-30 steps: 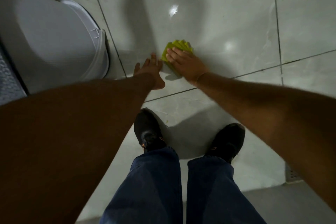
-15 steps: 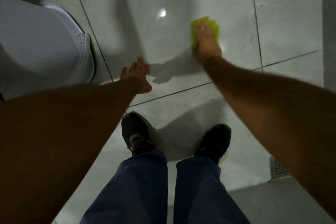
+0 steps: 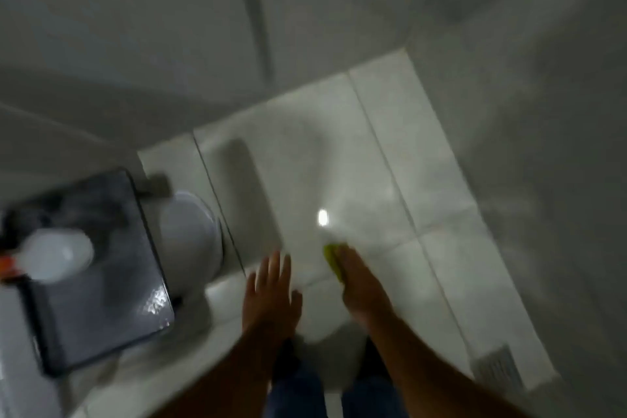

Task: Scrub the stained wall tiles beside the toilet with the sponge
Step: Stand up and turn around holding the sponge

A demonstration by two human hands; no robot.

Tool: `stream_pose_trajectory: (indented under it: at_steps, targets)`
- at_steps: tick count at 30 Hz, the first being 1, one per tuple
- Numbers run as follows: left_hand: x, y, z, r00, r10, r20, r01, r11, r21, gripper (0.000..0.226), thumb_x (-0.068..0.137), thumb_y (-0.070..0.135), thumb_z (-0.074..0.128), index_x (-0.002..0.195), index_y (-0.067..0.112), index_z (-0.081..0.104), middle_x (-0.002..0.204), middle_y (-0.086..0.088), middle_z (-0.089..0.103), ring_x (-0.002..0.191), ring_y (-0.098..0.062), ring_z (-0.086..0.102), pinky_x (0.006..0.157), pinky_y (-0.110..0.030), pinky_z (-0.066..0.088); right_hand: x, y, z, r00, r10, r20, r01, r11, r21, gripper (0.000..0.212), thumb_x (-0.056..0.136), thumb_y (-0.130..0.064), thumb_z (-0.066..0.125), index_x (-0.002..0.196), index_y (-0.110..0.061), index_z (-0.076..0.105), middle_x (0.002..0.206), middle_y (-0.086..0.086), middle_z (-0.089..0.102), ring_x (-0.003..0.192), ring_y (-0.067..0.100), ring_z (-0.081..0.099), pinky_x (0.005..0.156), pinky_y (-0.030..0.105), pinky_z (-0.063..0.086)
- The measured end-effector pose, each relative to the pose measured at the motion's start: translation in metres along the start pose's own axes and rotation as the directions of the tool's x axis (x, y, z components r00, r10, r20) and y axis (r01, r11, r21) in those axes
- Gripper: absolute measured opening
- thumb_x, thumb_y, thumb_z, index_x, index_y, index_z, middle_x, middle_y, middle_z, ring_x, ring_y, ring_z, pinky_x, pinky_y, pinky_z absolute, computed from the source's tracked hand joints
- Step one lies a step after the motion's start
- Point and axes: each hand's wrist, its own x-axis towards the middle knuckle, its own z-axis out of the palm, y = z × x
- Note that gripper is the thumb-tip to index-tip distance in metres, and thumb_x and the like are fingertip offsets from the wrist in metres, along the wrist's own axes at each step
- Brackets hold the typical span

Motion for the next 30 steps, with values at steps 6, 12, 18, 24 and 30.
stream_pose_trajectory:
  at_steps: [6, 12, 18, 24, 30]
  targets:
    - [-0.102, 0.033, -0.186, 0.952, 0.063, -0.3, -0.093, 0.992, -0.088, 0.074, 0.102, 0.048, 0.035, 0.166, 0.036, 0.0, 0.175, 0.007, -0.012, 0.163, -0.018, -0.002, 0.13, -0.044, 0.009, -0.061, -0.141, -0.166, 0.983, -0.139, -0.118, 0.128, 0.987, -0.097, 0.09, 0.087, 0.009, 0.041, 0.161, -0.032, 0.013, 0.168, -0.013, 0.004, 0.157, 0.009, 0.01, 0.117, 0.01, 0.005]
    - [-0.178, 0.073, -0.36, 0.832, 0.089, -0.548, -0.146, 0.987, -0.061, 0.062, 0.106, 0.047, 0.016, 0.166, 0.035, 0.009, 0.176, 0.009, -0.001, 0.163, -0.019, -0.001, 0.13, -0.043, 0.003, -0.122, -0.29, -0.314, 0.917, -0.276, -0.287, 0.226, 0.954, -0.198, 0.08, 0.093, 0.003, 0.045, 0.161, -0.028, 0.019, 0.17, -0.006, 0.012, 0.156, 0.011, 0.015, 0.119, 0.016, 0.008]
    - [-0.26, 0.113, -0.5, 0.666, 0.158, -0.729, -0.173, 0.983, 0.054, 0.072, 0.103, 0.05, 0.005, 0.159, 0.022, 0.042, 0.169, 0.002, 0.033, 0.156, -0.026, 0.034, 0.126, -0.043, 0.018, -0.186, -0.39, -0.438, 0.817, -0.414, -0.401, 0.344, 0.909, -0.237, 0.082, 0.085, 0.0, 0.047, 0.161, -0.023, 0.024, 0.17, -0.002, 0.015, 0.157, 0.013, 0.016, 0.124, 0.018, 0.013]
    - [-0.345, 0.154, -0.647, 0.399, 0.273, -0.876, -0.24, 0.952, 0.187, 0.067, 0.1, 0.054, 0.019, 0.16, 0.032, 0.038, 0.171, 0.005, 0.028, 0.159, -0.024, 0.026, 0.125, -0.044, 0.013, -0.261, -0.491, -0.577, 0.632, -0.555, -0.541, 0.428, 0.832, -0.354, 0.083, 0.083, 0.006, 0.046, 0.159, -0.022, 0.029, 0.169, -0.001, 0.02, 0.156, 0.013, 0.018, 0.126, 0.021, 0.015]
    - [-0.441, 0.203, -0.77, 0.173, 0.299, -0.938, -0.225, 0.94, 0.258, 0.069, 0.101, 0.053, 0.024, 0.166, 0.031, 0.02, 0.175, 0.005, 0.01, 0.163, -0.021, 0.01, 0.13, -0.047, 0.012, -0.366, -0.575, -0.695, 0.468, -0.619, -0.631, 0.462, 0.78, -0.422, 0.055, 0.078, 0.008, 0.046, 0.127, -0.011, 0.062, 0.143, 0.01, 0.059, 0.136, 0.027, 0.052, 0.114, 0.033, 0.042]
